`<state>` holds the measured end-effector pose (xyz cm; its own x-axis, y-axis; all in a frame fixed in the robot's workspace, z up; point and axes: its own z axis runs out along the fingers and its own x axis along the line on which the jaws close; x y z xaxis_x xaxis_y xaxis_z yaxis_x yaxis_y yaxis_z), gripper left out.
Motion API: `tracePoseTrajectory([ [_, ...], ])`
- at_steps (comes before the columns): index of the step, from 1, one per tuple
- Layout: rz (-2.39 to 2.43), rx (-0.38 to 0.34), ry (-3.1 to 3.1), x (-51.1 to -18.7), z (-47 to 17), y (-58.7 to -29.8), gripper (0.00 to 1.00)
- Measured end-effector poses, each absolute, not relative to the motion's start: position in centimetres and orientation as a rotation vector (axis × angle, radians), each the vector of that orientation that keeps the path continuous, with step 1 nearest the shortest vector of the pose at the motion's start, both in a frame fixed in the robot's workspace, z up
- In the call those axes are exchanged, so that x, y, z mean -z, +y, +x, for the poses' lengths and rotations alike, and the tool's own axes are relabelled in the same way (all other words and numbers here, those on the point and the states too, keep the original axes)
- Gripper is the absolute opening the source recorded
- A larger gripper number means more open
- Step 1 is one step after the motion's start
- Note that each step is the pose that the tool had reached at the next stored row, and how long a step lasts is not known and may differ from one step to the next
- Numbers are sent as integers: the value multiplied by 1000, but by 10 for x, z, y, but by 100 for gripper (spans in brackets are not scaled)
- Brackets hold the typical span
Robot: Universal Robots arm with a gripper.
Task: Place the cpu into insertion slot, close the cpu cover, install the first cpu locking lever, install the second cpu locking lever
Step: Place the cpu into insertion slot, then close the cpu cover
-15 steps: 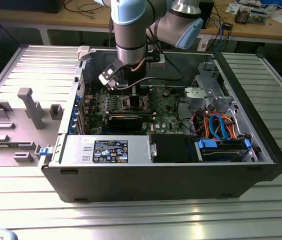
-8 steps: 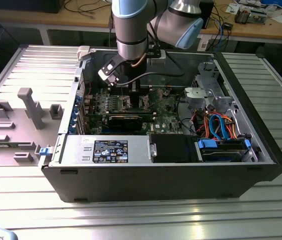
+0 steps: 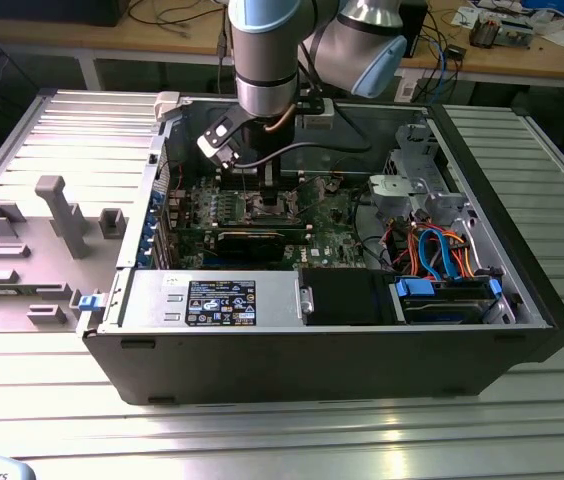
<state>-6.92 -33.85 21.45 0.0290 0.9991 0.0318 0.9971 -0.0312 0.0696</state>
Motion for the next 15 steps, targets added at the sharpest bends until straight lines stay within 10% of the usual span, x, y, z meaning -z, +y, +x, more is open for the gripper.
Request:
tracePoseTrajectory([
  [3,2233,-111,2167,-214,-69,-338,11],
  [15,2233,-111,2167,-215,-69,-338,11],
])
